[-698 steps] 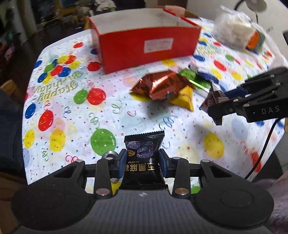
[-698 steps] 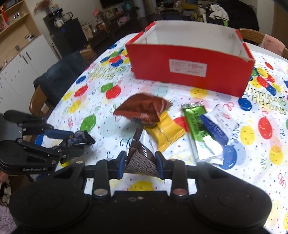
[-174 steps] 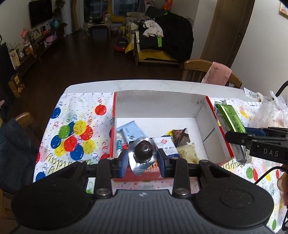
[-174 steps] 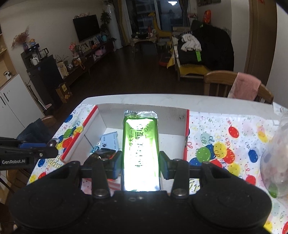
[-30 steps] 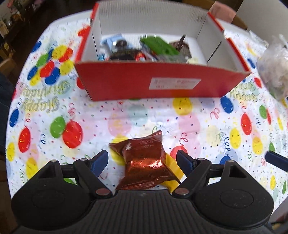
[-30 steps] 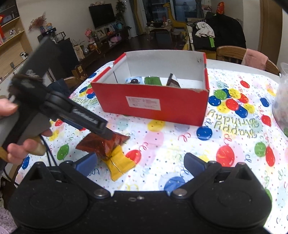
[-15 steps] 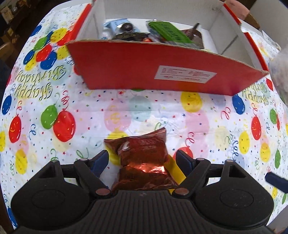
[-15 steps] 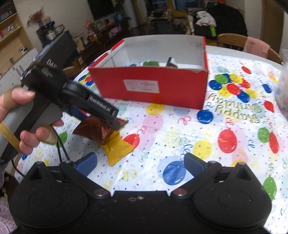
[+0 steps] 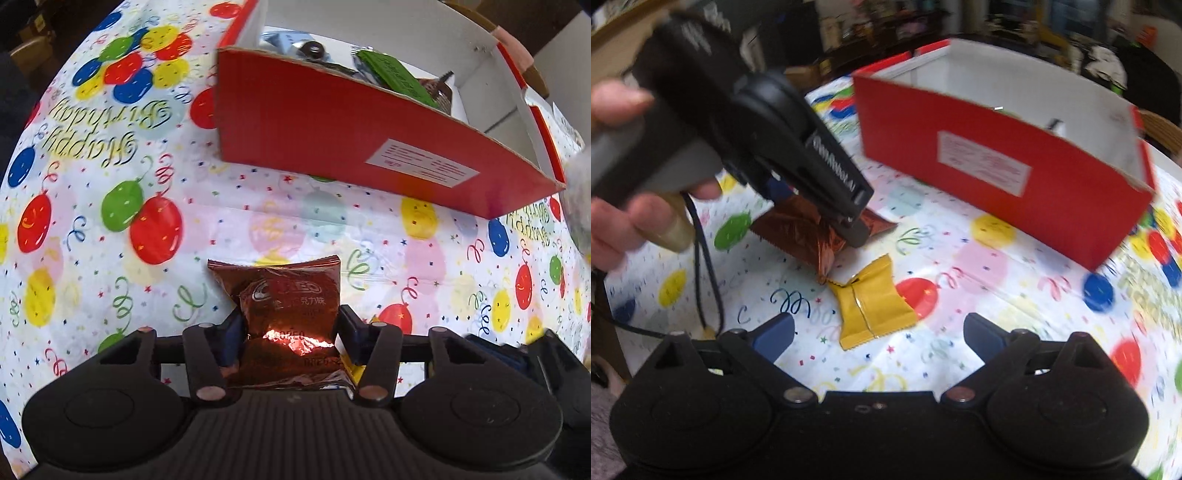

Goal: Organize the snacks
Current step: 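Lower left tool onto red Oreo bag while right tool lowers onto yellow candy, then close left tool on Oreo bag while right tool closes on yellow candy, then carry Oreo bag with left tool while right tool carries yellow candy into box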

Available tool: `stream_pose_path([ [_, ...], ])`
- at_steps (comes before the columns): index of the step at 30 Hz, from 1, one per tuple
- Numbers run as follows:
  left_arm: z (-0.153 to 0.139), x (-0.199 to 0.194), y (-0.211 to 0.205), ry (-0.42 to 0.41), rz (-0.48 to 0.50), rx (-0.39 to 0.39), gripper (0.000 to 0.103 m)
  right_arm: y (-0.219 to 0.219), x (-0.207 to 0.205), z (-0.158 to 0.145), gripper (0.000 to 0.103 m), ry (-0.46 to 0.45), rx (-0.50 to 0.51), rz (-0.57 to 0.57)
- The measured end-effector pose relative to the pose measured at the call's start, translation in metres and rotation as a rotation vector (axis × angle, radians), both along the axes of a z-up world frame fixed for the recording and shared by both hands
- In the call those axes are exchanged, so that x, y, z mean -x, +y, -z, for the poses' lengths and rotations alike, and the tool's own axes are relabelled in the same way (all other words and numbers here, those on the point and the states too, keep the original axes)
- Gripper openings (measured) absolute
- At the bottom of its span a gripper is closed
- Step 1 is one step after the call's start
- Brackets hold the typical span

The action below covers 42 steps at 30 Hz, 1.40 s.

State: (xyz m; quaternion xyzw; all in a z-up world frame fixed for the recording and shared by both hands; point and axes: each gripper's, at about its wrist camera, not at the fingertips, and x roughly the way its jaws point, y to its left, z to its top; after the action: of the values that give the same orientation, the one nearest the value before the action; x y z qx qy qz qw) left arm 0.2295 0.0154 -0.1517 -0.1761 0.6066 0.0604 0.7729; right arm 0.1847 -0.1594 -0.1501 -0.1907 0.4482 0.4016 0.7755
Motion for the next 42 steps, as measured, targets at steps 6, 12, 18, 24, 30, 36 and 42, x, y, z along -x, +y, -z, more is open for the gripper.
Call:
stream_pose_path([
  [6,-0.002,0.011,0.015,-0.008,-0.041,0.012,0.050,0.023,-0.011,0.013,0.081,-0.015,0.060,-0.078],
  [12,-0.007,0.019,0.023,-0.020,-0.053,0.007,0.050,0.039,-0.014,0.022,0.063,-0.030,0.144,-0.154],
  [18,-0.012,0.024,0.027,-0.034,-0.053,0.010,0.050,0.049,-0.013,0.023,0.043,-0.016,0.165,-0.212],
  [24,-0.019,0.029,0.023,-0.052,-0.032,-0.004,0.050,0.047,-0.011,0.019,0.039,-0.016,0.160,-0.183],
  [30,-0.032,0.038,0.018,-0.096,0.000,-0.023,0.050,0.019,-0.016,0.003,0.039,0.032,0.071,-0.042],
  [36,-0.055,0.047,0.009,-0.182,0.049,-0.052,0.050,-0.011,-0.014,-0.025,0.039,0.035,-0.014,0.082],
  [42,-0.080,0.048,0.001,-0.264,0.081,-0.072,0.050,-0.035,-0.019,-0.055,0.039,0.011,-0.105,0.213],
])
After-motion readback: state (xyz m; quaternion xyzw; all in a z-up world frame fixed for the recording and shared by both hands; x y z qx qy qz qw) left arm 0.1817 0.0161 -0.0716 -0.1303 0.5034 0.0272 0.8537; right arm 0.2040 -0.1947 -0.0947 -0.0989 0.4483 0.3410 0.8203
